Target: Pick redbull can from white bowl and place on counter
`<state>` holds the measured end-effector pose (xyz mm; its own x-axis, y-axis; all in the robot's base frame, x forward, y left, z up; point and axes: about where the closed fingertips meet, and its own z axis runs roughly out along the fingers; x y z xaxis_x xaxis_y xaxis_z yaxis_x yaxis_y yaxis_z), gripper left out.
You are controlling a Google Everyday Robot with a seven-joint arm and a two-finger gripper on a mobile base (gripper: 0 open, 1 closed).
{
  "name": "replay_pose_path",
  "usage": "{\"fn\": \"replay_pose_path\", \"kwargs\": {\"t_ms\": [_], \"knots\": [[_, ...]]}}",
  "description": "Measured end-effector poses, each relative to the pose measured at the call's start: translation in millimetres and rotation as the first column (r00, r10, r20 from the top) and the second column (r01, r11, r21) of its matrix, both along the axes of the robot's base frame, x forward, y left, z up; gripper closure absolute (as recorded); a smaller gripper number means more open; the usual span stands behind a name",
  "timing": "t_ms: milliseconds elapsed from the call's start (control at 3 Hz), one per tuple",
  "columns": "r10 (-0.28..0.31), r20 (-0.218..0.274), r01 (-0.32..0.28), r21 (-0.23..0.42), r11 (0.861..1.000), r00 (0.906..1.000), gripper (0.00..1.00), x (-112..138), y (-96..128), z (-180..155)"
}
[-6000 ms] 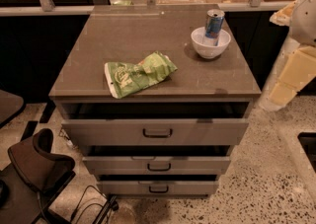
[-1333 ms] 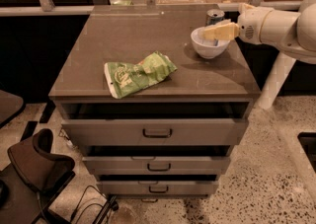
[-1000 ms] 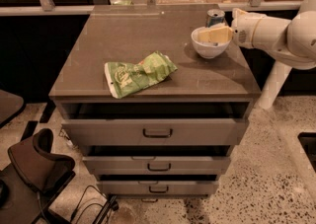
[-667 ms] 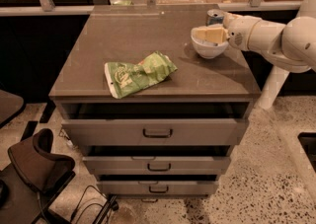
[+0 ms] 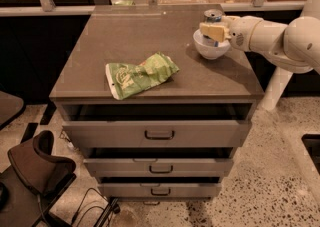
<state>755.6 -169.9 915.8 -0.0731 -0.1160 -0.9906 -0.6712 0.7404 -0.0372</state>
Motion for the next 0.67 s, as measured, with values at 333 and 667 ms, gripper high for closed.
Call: {"fn": "replay_pose_path", "kwargs": {"t_ms": [333,667], "knots": [[0.004,-0.001,-0.004,0.001,1.0,1.0,0.92,0.4,3.0,-0.4],[0.008,-0.001,-0.008,0.001,1.0,1.0,1.0,0.7,5.4,-0.7]]}}
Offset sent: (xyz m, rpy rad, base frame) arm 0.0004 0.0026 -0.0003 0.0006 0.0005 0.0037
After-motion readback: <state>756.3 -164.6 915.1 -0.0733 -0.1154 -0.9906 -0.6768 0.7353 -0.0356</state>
